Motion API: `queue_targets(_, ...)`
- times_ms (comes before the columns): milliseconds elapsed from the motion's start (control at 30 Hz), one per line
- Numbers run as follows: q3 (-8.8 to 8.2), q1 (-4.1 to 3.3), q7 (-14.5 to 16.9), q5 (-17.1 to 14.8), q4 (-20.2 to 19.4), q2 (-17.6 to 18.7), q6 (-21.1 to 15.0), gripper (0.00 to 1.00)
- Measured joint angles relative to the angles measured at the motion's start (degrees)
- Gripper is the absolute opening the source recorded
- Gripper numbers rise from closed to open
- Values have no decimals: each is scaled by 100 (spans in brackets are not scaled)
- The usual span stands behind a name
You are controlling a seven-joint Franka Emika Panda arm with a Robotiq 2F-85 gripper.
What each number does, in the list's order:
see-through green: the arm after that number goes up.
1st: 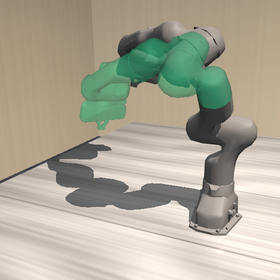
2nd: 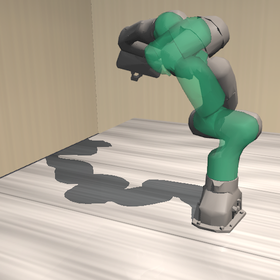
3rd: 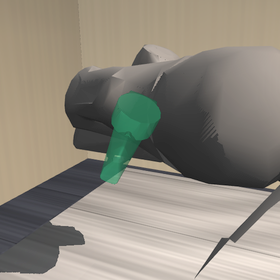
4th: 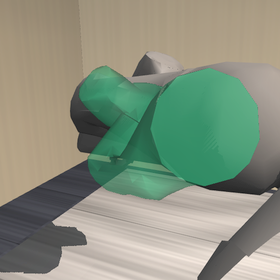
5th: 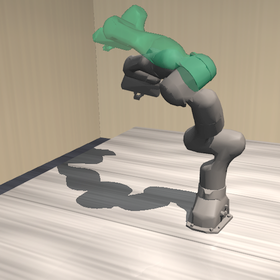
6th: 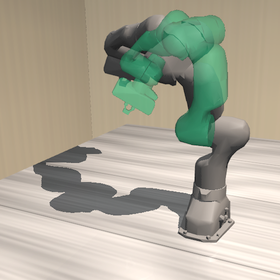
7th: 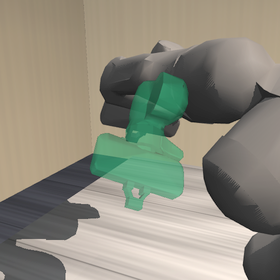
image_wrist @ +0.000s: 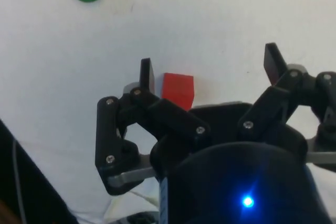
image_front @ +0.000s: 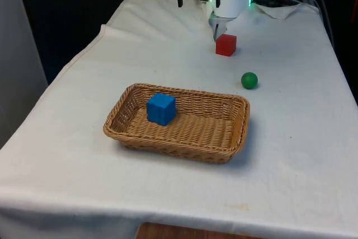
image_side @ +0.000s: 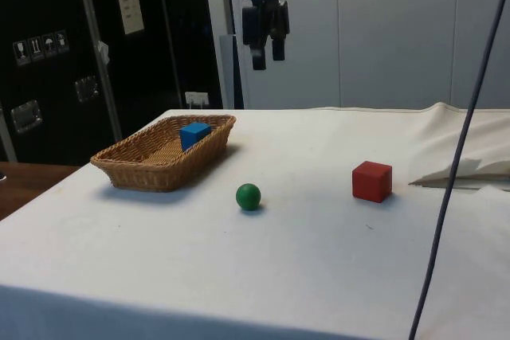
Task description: Place all non-red objects into the basket.
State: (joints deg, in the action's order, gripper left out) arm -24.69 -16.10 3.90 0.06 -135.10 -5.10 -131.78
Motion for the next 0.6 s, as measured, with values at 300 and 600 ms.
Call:
queue_targets(300,332,0,-407,178,-172,-160,-52,100)
queue_targets(600,722,0,-756,189,-246,-155,-109,100)
